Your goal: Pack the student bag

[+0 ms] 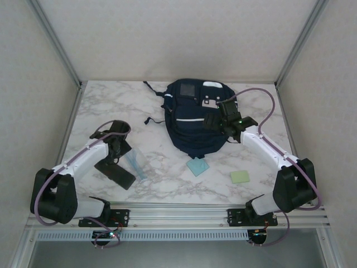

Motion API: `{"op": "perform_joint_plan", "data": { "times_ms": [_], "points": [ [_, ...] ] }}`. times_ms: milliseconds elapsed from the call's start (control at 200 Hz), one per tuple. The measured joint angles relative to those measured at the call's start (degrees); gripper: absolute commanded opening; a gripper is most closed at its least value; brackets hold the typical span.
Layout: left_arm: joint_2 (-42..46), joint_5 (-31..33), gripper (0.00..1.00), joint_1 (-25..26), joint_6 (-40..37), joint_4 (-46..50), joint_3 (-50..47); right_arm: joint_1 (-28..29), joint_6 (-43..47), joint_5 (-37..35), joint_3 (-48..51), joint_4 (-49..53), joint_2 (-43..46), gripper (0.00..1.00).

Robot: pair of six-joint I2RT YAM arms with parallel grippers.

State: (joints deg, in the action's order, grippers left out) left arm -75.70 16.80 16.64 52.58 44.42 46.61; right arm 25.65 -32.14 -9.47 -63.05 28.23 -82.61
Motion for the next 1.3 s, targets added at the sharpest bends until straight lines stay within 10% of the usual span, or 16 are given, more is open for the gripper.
{"op": "perform_joint_plan", "data": {
  "times_ms": [491,911,1301],
  "points": [
    [-0.59,-4.68,0.99,-3.41,3.45,-6.47,-9.62,-0.02,0.02,0.13,3.43,-1.38,1.53,0.99],
    [-0.35,-4.72,0.64,-4.11,4.07,-10.34,-12.02,0.0,0.02,1.4,3.45,-2.1,1.53,0.99],
    [6.25,-4.2,0.59,-4.37,2.51,-8.26,-0.13,0.28,1.44,11.26,5.38,-6.93,2.25,0.99]
  ]
}}
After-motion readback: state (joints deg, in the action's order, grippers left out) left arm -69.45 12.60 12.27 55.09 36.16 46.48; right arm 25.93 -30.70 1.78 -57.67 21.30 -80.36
